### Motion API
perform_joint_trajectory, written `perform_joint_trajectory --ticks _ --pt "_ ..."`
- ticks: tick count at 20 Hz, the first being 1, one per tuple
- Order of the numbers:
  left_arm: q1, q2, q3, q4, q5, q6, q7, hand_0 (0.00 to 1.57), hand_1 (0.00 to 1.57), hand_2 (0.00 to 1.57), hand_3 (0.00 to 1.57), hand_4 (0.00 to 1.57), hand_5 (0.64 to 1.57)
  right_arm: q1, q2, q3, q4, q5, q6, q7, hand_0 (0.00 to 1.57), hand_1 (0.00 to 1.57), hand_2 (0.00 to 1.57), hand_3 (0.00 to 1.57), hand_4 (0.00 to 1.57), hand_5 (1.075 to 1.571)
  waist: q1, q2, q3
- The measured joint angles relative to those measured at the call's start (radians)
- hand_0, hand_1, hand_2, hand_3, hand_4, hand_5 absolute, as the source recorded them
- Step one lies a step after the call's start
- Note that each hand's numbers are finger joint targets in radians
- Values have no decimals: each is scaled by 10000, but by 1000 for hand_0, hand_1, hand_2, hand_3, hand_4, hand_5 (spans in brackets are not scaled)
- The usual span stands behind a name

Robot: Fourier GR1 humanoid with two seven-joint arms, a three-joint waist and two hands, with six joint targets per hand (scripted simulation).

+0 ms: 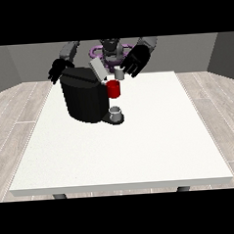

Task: Insert the coffee pod into the coffee machine and close the lid

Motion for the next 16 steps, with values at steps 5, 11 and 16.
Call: perform_joint_trajectory --ticks 5,11,16 --pt "-142 -119 -55 32 -108 48 -8 1314 1314 1328 1230 493 1571 -15 14 -117 25 11 -134 -107 0 0 0 0 480 1571 14 163 0" --pt "-268 -272 -96 137 -179 -57 86 1268 1268 1300 1217 512 1571 -37 -46 -266 81 -127 -66 -127 0 0 0 0 499 1571 21 216 2" --pt "-388 -485 -192 144 -300 -10 158 1183 1183 1251 1180 499 1571 -86 59 -324 159 -192 -143 -212 0 0 0 0 513 1571 51 283 1"
